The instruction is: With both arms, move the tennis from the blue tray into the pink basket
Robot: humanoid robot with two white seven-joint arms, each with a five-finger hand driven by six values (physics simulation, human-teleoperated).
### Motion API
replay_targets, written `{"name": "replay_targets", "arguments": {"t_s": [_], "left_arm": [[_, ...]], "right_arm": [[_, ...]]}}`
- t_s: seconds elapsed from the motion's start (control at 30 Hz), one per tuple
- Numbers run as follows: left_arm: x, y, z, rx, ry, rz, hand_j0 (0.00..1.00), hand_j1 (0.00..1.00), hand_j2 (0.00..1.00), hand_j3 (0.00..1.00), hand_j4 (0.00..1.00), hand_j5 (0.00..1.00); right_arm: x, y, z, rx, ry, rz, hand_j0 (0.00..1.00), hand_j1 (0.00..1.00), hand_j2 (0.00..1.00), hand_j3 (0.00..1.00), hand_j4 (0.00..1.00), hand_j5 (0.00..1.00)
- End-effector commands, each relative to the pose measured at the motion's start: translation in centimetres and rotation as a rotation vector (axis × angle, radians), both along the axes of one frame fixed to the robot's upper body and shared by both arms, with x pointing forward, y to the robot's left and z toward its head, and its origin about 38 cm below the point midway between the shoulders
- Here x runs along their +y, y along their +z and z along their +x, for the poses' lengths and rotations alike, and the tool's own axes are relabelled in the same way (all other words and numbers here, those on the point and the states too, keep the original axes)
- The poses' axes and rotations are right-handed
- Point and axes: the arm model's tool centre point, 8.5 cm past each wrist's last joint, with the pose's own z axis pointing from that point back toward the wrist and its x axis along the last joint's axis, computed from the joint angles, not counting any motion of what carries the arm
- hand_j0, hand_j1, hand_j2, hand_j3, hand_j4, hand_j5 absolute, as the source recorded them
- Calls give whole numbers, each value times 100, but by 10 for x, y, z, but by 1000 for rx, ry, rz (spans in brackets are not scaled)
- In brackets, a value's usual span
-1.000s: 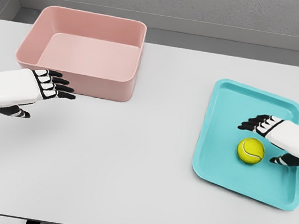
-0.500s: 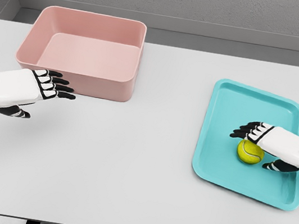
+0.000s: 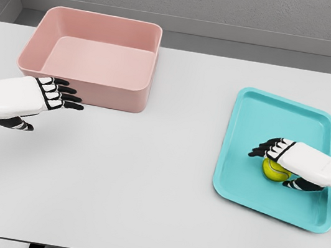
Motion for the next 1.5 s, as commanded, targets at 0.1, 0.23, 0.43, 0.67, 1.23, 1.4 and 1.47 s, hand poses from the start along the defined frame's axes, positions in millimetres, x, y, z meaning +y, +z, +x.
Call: {"name": "replay_targets", "arguments": {"t_s": [0.1,0.23,0.43,0.67,1.23,1.4,1.47], "left_arm": [[0,1,0,1,2,-5,100,100,100,100,100,100],[0,0,0,1,2,-7,100,100,100,100,100,100],[-1,0,0,2,1,-11,100,100,100,100,100,100],[0,1,0,0,1,-9,100,100,100,100,100,100],[0,1,0,0,1,-9,100,100,100,100,100,100],[0,1,0,0,1,-9,100,100,100,100,100,100],[-1,1,0,0,1,-10,100,100,100,100,100,100]], "right_arm": [[0,-2,0,-3,2,-11,83,83,83,83,83,83],[-2,-3,0,-5,2,-22,80,80,80,80,80,80],[-3,-7,-2,1,6,-41,76,76,76,76,76,76],[-2,-6,-2,-2,6,-40,63,63,63,63,63,63],[-8,15,6,-52,-10,-33,49,49,49,49,49,49],[-5,37,8,-110,4,-28,48,48,48,48,48,48],[-3,41,9,-120,8,-26,48,48,48,48,48,48]]}}
